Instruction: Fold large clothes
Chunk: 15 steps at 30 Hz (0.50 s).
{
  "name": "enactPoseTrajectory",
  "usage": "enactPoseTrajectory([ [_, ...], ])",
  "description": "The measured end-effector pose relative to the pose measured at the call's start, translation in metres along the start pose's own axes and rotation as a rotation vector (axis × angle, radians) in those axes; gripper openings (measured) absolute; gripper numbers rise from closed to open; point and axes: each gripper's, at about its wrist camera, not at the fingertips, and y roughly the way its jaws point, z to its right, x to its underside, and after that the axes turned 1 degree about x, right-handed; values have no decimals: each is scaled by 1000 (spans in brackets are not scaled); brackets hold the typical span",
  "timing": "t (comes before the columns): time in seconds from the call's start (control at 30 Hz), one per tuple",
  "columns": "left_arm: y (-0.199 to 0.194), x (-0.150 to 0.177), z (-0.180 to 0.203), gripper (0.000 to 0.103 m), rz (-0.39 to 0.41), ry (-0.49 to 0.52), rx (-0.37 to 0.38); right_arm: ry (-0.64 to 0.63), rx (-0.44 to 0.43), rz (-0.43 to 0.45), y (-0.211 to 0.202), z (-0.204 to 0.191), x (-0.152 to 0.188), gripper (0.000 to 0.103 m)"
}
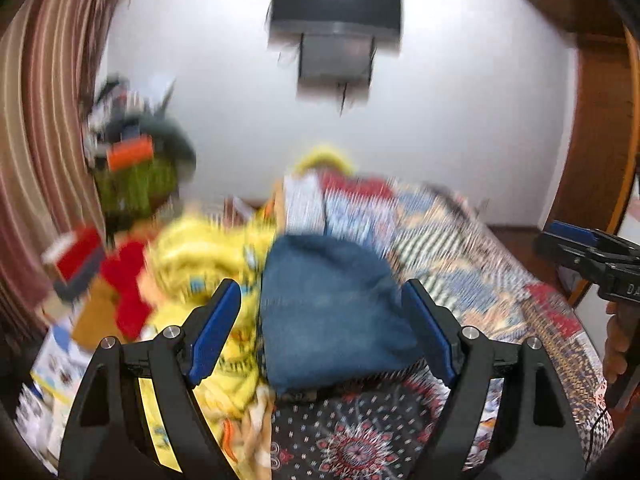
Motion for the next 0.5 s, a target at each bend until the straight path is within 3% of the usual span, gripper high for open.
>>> enactPoseTrajectory([
  [0.23, -101, -12, 34, 83, 247, 24, -3, -34, -33, 228, -89, -37, -5, 75],
  [0.37, -135, -5, 45, 83, 315, 7, 1, -52, -43, 316, -123, -54, 7, 75],
  [0.5, -161, 9, 58, 83, 376, 9, -42, -54, -28, 360, -138, -64, 17, 75],
])
